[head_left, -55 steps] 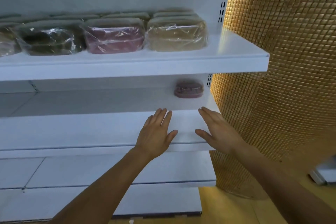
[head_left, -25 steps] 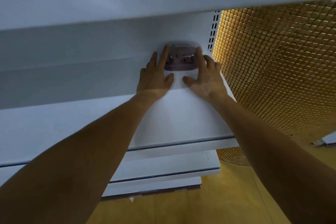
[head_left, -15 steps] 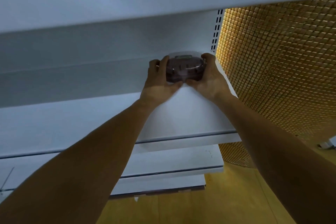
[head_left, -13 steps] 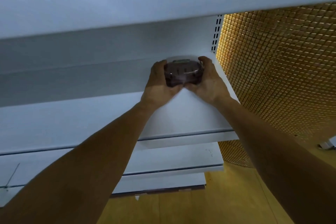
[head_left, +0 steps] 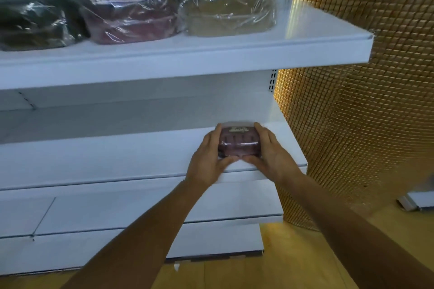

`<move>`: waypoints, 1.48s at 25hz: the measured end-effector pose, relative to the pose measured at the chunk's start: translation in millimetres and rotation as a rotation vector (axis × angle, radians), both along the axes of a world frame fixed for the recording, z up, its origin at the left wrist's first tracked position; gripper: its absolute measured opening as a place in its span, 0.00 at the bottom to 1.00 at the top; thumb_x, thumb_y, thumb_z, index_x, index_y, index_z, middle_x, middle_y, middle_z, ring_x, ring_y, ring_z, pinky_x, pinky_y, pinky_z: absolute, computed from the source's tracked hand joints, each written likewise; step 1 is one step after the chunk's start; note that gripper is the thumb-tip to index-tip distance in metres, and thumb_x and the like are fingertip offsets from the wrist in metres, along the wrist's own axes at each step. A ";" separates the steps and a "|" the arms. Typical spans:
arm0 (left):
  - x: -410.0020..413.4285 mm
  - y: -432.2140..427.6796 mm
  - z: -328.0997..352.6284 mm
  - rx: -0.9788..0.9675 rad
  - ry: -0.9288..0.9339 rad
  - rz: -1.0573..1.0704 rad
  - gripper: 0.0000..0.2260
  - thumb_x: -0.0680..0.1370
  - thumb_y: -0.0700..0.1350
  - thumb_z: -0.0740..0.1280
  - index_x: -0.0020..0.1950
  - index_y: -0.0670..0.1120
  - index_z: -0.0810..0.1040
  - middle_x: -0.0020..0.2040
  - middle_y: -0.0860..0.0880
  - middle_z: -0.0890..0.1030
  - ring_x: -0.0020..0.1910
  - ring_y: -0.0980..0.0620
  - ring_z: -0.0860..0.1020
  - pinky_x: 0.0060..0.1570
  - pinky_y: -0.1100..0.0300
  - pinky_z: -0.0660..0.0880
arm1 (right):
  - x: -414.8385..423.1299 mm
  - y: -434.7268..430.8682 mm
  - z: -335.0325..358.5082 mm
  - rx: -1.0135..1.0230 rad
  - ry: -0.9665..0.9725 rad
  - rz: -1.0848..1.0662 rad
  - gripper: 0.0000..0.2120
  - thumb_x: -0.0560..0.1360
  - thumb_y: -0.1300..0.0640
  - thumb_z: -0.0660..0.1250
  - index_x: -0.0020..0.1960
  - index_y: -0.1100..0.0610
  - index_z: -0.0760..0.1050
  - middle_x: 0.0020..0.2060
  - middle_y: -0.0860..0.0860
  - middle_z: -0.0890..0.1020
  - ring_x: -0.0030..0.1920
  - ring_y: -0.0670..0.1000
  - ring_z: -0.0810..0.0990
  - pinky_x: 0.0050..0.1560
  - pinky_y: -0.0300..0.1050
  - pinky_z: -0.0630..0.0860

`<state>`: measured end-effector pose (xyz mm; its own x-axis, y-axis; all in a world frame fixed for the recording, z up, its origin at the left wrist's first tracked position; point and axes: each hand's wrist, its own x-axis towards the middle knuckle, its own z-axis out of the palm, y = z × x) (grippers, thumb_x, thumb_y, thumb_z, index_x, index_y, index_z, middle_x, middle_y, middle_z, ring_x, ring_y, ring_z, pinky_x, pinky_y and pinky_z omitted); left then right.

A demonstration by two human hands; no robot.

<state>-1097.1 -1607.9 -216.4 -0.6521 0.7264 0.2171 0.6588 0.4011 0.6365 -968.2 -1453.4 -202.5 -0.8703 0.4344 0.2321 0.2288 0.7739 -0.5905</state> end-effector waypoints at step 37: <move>116.1 -66.8 242.1 0.381 0.400 -0.123 0.38 0.73 0.63 0.71 0.79 0.60 0.56 0.73 0.56 0.69 0.70 0.55 0.68 0.66 0.55 0.71 | 155.2 -65.0 253.0 0.319 0.212 -0.068 0.42 0.73 0.40 0.70 0.79 0.45 0.52 0.72 0.48 0.67 0.69 0.47 0.68 0.68 0.47 0.68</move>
